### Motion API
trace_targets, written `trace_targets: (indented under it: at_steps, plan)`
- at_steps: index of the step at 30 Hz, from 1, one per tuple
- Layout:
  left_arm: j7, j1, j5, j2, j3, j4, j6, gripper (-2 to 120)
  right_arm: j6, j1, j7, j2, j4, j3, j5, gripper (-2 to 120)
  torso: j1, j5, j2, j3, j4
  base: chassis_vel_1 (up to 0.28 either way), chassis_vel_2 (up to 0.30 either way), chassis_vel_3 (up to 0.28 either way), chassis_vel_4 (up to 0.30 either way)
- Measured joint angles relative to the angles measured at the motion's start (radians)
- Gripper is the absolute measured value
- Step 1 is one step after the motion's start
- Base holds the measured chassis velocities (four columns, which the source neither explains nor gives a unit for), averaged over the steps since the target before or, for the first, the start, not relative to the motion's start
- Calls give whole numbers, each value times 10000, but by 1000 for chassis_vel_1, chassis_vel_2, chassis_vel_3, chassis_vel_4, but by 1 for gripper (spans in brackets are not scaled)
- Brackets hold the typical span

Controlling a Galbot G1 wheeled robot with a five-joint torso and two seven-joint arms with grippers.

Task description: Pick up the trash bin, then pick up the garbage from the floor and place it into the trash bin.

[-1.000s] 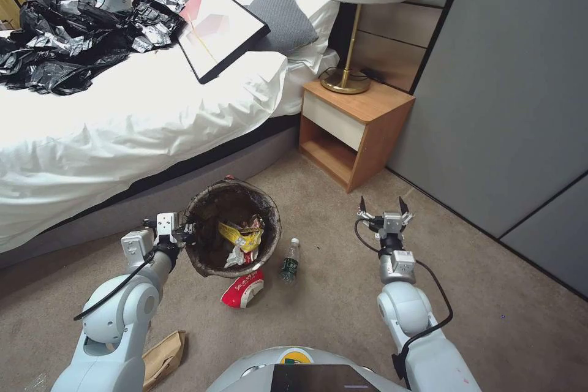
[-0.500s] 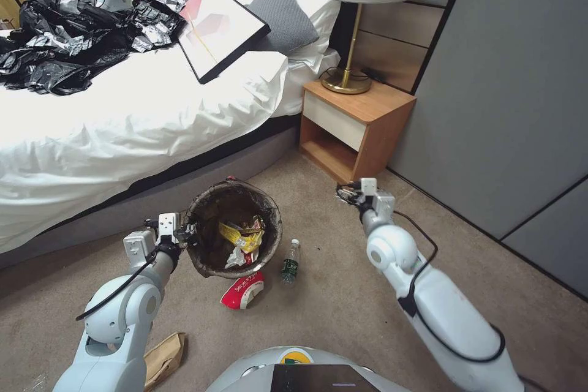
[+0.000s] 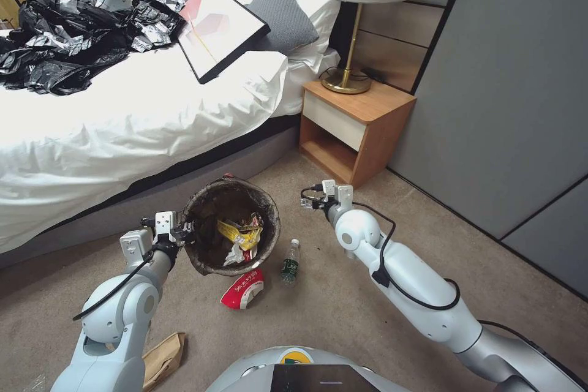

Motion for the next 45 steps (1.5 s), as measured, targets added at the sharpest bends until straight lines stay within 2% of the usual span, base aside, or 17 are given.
trace_targets:
  at_steps: [16, 45]
  plan:
    - [-96, -2, -375, 32, -126, 16, 61, 0, 245, -497, -99, 110, 12, 158, -689, 100, 0, 1, 0, 0, -2, 0, 0, 0, 0]
    - [-79, 9, -396, 39, -219, 66, 73, 0, 285, -651, -129, 198, 11, 146, -761, 100, 0, 1, 0, -1, 0, 62, 62, 61, 60]
